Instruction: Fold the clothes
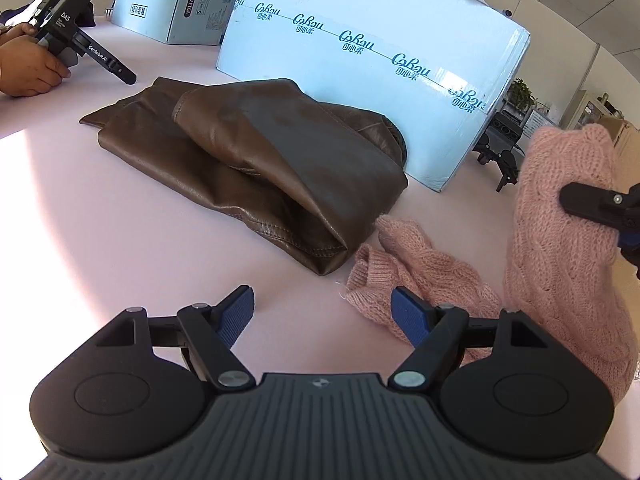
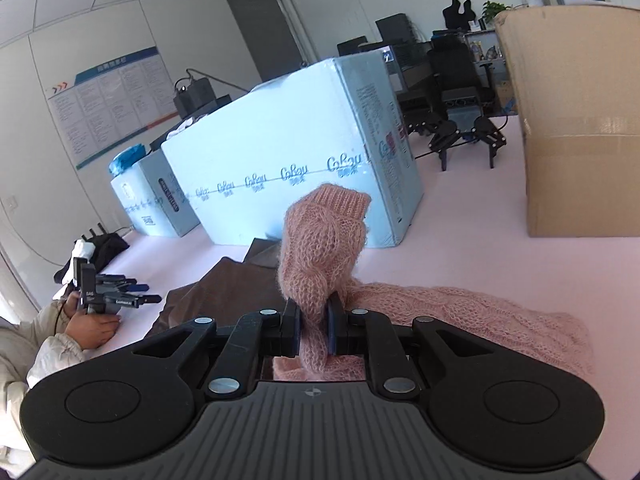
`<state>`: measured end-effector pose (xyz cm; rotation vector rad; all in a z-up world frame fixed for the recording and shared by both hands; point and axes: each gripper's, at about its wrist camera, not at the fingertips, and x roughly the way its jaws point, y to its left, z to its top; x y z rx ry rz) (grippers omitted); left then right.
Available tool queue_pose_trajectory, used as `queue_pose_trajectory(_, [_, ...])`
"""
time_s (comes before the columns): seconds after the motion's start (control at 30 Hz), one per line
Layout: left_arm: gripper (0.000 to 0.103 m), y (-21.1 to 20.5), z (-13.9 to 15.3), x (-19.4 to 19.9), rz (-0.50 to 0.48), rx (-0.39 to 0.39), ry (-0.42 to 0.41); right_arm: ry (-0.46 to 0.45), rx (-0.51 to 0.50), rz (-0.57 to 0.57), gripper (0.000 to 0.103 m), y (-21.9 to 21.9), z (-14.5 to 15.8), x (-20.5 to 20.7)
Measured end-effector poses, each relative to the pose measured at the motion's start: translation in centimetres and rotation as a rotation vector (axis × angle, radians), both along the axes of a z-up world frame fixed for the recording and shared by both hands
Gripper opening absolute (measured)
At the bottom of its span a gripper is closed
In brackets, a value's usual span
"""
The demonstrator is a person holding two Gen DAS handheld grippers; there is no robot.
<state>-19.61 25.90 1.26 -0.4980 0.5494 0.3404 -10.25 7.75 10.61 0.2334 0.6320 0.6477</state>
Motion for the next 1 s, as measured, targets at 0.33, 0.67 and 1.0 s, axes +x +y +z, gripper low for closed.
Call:
queue_pose_trajectory(0.33, [0.074, 2.3, -0.6, -1.6, 0.145, -0.102, -0.05, 0.142, -0.041, 0.128, 0.016, 3.5, -4.4, 0.3])
queue_pose_trajectory(0.67, [0.075, 3.2, 0.2, -4.3, 0.242, -0.112, -0.219, 0.046, -0.112, 0.361, 0.075, 1.9, -3.4, -3.5])
queue_pose_trajectory(1.0, [0.08, -1.8, 1.4, 1.0, -0.012, 0.108, 0.058, -0.078, -0.026, -0.142, 0.089, -13.5, -0.5, -4.7])
